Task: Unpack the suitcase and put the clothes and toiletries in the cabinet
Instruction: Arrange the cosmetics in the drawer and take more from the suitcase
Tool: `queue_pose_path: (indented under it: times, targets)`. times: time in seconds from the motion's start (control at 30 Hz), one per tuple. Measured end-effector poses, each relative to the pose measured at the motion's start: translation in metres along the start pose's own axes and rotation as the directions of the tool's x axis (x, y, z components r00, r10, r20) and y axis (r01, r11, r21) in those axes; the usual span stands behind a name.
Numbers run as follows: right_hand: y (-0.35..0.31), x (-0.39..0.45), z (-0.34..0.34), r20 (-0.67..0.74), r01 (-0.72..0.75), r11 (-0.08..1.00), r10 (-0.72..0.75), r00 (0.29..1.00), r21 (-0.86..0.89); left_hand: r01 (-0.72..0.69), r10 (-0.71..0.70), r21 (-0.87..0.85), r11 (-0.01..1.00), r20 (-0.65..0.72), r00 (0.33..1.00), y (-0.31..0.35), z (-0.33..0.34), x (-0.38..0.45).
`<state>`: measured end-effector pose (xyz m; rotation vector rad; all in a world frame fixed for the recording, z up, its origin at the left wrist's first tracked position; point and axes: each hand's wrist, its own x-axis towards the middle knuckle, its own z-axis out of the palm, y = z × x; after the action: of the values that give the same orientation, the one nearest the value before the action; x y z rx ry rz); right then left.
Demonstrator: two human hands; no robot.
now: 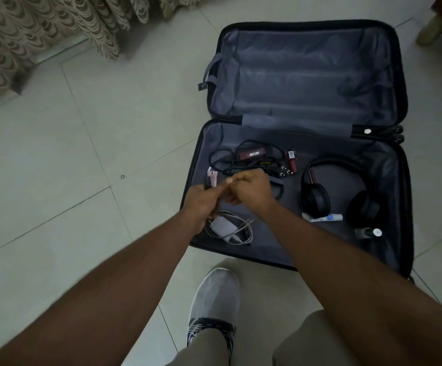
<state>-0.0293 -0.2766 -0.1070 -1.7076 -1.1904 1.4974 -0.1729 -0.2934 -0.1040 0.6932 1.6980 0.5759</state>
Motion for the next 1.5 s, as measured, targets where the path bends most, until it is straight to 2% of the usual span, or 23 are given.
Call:
queue_pose_path:
  times: [0.07,0.1,0.17,0.23,0.3,0.43,0.53,0.6,0.67,0.77,0.87,0.93,0.97,1.0,1.1,1.17,1.2,1.23,1.3,1.4,1.5]
  targets:
    - [0.008,0.007,-0.005,-0.108,0.076,0.941,-0.118,0.987,-0.329,-0.121,0.153,0.232,0.965,-0.127,0.98,-0.004,0.0,0.009]
    - [0.012,0.008,-0.009,-0.122,0.079,0.89,-0.149,0.981,-0.449,-0.164,0.232,0.369,0.915,-0.146,0.962,-0.005,0.002,0.01]
    - [0.021,0.005,-0.018,-0.112,0.068,0.796,-0.168,0.979,-0.601,-0.247,0.397,0.638,0.729,-0.101,0.912,-0.006,0.006,0.012]
    - [0.027,0.003,-0.026,-0.077,0.088,0.679,-0.209,0.975,-0.729,-0.286,0.505,0.791,0.54,-0.033,0.863,-0.003,0.009,0.014]
    - [0.031,0.005,-0.035,-0.071,0.089,0.586,-0.244,0.967,-0.806,-0.256,0.513,0.853,0.454,-0.016,0.858,-0.001,0.011,0.018]
    - [0.041,0.015,-0.052,-0.122,0.024,0.455,-0.288,0.95,-0.89,-0.203,0.453,0.905,0.374,0.013,0.892,0.001,0.017,0.03]
    - [0.047,0.016,-0.054,-0.081,0.046,0.392,-0.302,0.95,-0.919,-0.22,0.389,0.901,0.374,0.063,0.919,0.001,0.024,0.037]
    - [0.051,0.014,-0.055,-0.036,0.096,0.436,-0.284,0.958,-0.895,-0.247,0.383,0.909,0.335,0.108,0.918,0.0,0.027,0.038]
    - [0.056,0.013,-0.058,-0.047,0.118,0.559,-0.271,0.961,-0.821,-0.283,0.415,0.906,0.315,0.136,0.899,-0.003,0.027,0.037]
    - [0.055,0.01,-0.061,-0.237,0.052,0.832,-0.217,0.947,-0.553,-0.304,0.444,0.844,0.442,0.089,0.892,-0.006,0.025,0.034]
    - [0.044,0.004,-0.061,-0.294,-0.074,0.986,0.027,0.955,-0.15,-0.26,0.416,0.72,0.644,-0.044,0.908,-0.011,0.024,0.03]
    - [0.041,0.002,-0.058,-0.2,-0.163,0.967,0.202,0.959,0.198,-0.26,0.395,0.608,0.75,-0.097,0.914,-0.017,0.022,0.029]
    - [0.039,0.001,-0.056,-0.13,-0.201,0.932,0.249,0.96,0.302,-0.268,0.388,0.552,0.79,-0.11,0.915,-0.02,0.021,0.027]
    - [0.035,-0.002,-0.055,-0.069,-0.229,0.914,0.266,0.962,0.334,-0.268,0.373,0.492,0.828,-0.128,0.919,-0.023,0.021,0.026]
    - [0.03,-0.002,-0.049,0.053,-0.277,0.924,0.273,0.961,0.264,-0.238,0.273,0.203,0.95,-0.17,0.947,-0.024,0.019,0.021]
    - [0.034,0.003,-0.042,0.022,-0.176,0.984,0.175,0.984,0.015,-0.151,0.15,0.0,0.988,-0.138,0.979,-0.022,0.018,0.017]
    - [0.039,0.006,-0.038,-0.004,-0.073,0.976,0.074,0.997,-0.203,-0.098,0.093,-0.043,0.994,-0.108,0.99,-0.02,0.017,0.015]
    - [0.043,0.008,-0.034,-0.004,0.01,0.914,-0.013,1.0,-0.405,-0.057,0.052,-0.063,0.996,-0.081,0.995,-0.019,0.016,0.013]
    - [0.043,0.007,-0.029,0.06,0.103,0.782,-0.083,0.995,-0.615,-0.002,-0.003,-0.096,0.995,-0.055,0.998,-0.017,0.012,0.007]
    - [0.038,0.007,-0.025,0.166,0.188,0.684,-0.098,0.981,-0.705,0.021,-0.029,-0.076,0.997,-0.097,0.995,-0.02,0.006,0.005]
    - [0.036,0.005,-0.025,0.262,0.22,0.604,-0.019,0.965,-0.766,-0.046,0.053,0.052,0.998,-0.144,0.988,-0.024,0.006,0.006]
